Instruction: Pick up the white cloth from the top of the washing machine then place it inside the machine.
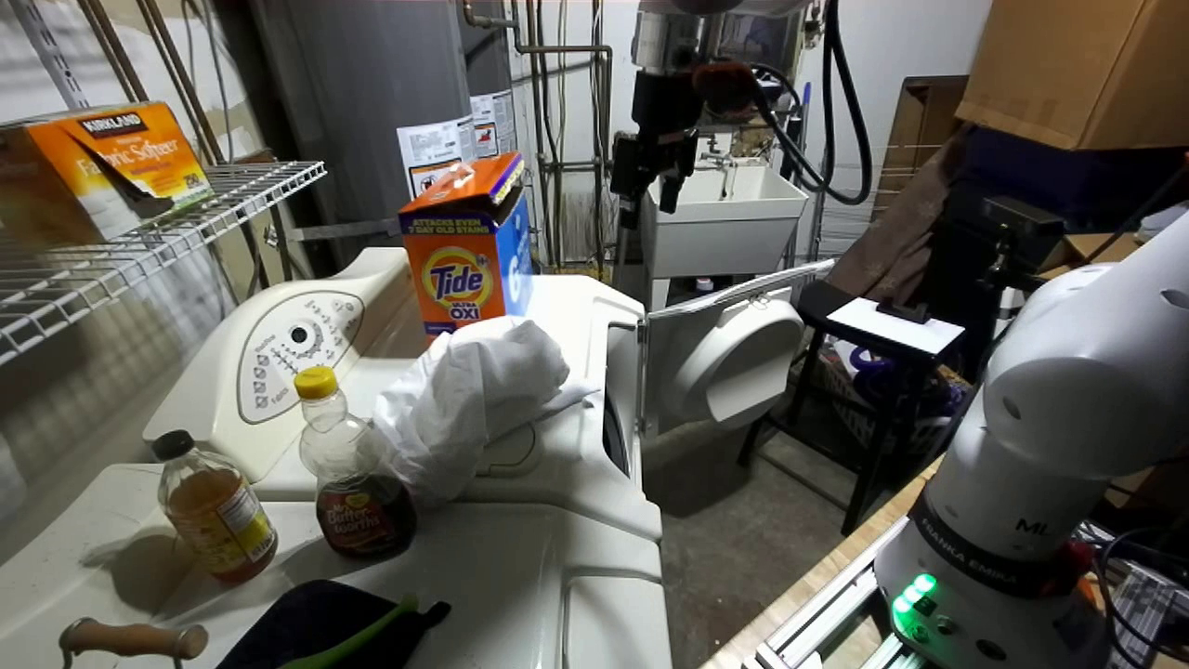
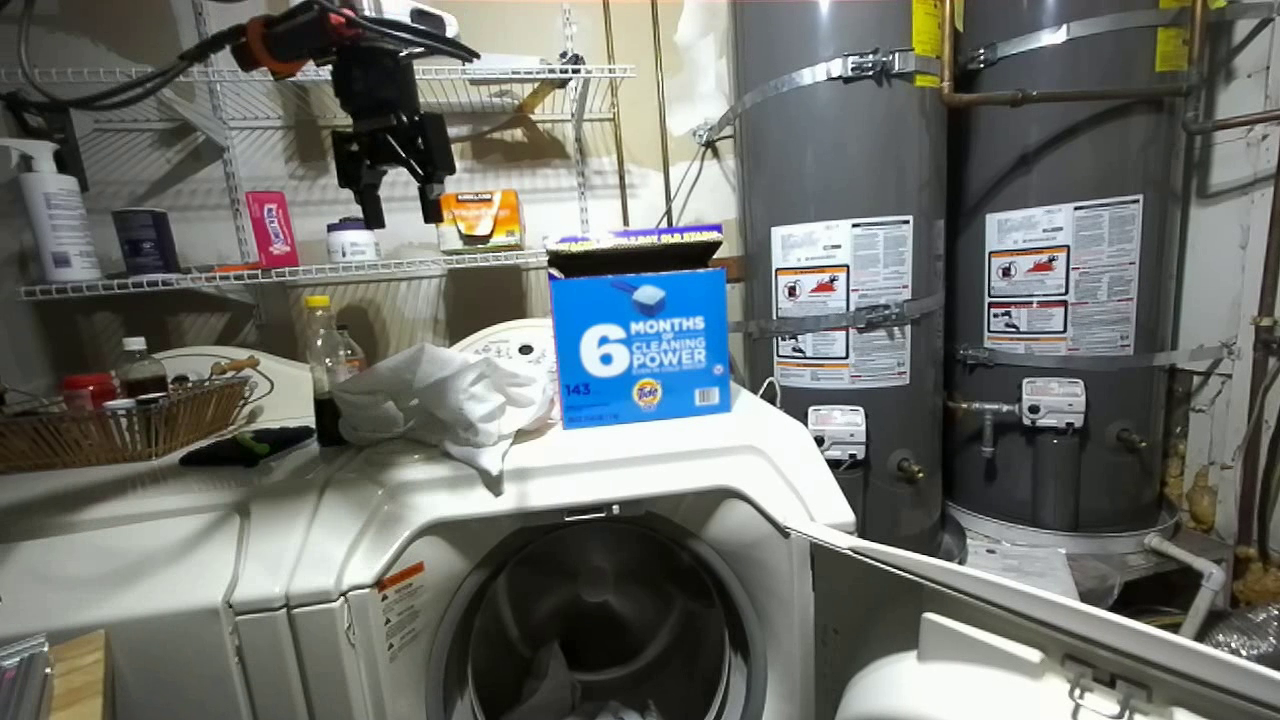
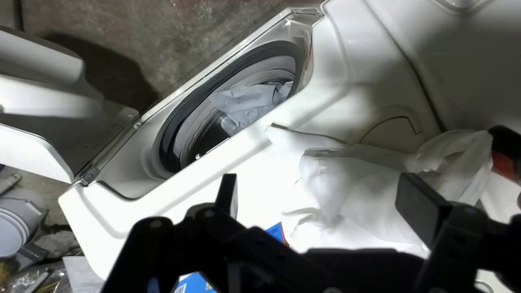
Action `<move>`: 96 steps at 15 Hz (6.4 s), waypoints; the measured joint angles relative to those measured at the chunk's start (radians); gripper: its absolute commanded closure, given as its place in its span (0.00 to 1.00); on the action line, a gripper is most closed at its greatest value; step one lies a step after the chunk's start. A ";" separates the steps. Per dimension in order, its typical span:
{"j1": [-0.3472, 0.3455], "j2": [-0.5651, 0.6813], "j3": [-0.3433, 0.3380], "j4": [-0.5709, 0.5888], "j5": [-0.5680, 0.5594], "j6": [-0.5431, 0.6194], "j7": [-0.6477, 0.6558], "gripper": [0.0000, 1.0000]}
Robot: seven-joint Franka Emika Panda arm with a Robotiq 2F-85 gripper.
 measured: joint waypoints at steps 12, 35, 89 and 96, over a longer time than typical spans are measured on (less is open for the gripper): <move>0.028 0.096 0.027 0.034 0.039 0.083 -0.009 0.00; 0.098 0.758 0.122 0.280 0.057 0.556 0.304 0.00; 0.343 0.867 0.083 0.302 -0.143 0.620 0.632 0.95; 0.329 0.621 0.077 -0.094 -0.125 0.834 0.955 0.81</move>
